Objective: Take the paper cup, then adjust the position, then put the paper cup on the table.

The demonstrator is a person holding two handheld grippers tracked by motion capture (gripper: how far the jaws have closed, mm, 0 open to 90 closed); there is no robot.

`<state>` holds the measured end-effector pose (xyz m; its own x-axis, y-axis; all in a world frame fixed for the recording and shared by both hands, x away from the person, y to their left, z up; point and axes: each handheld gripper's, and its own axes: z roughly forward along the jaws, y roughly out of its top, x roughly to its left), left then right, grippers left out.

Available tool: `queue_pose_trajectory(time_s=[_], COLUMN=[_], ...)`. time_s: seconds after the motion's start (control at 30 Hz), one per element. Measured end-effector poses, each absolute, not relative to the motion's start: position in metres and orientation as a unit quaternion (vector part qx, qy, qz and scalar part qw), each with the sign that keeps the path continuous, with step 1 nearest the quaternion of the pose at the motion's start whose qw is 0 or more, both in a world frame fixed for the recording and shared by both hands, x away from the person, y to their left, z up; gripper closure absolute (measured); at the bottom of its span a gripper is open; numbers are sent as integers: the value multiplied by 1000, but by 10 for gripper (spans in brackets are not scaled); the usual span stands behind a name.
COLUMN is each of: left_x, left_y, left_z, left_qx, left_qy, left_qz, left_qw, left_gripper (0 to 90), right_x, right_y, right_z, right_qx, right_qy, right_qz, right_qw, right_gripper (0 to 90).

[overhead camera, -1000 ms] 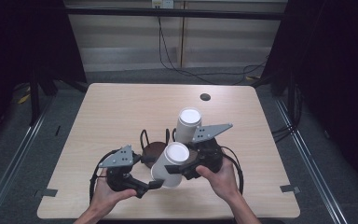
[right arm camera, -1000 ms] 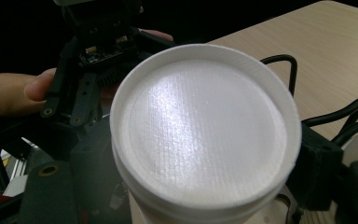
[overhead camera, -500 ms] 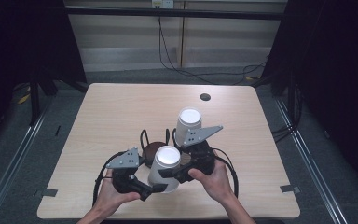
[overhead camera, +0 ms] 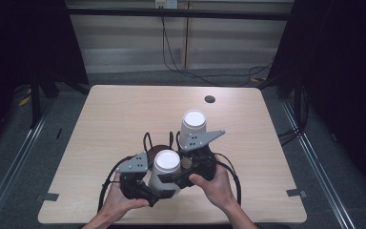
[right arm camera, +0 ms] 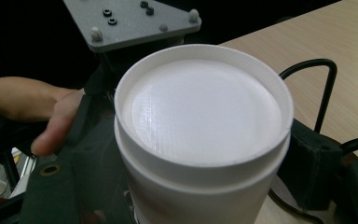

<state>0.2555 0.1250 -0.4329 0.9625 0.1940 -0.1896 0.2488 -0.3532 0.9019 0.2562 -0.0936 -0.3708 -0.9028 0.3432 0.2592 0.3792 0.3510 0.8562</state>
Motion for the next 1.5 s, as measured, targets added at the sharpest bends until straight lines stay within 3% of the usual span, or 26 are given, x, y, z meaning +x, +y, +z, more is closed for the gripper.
queue_pose_trajectory(time_s=[0.27, 0.47, 0.67, 0.83, 1.3, 1.5], left_x=[254, 257, 258, 258, 263, 264], left_y=[126, 128, 131, 134, 142, 144], left_z=[-432, -431, -432, -430, -426, -424], left_qx=[825, 849, 856, 861, 879, 894], left_qy=[126, 121, 126, 126, 139, 138], left_qz=[-11, -21, -31, -29, -35, -6], left_qw=[550, 513, 500, 491, 455, 425], left_gripper=[140, 172, 181, 185, 187, 185], right_x=[256, 259, 264, 263, 263, 260], right_y=[-97, -96, -95, -93, -114, -117], right_z=[-369, -374, -380, -383, -380, -380], right_qx=[-222, -225, -229, -224, -211, -202], right_qy=[-820, -823, -823, -828, -835, -852], right_qz=[-528, -520, -517, -511, -505, -481], right_qw=[17, 35, 52, 51, 52, 43], right_gripper=[242, 238, 223, 150, 150, 151])
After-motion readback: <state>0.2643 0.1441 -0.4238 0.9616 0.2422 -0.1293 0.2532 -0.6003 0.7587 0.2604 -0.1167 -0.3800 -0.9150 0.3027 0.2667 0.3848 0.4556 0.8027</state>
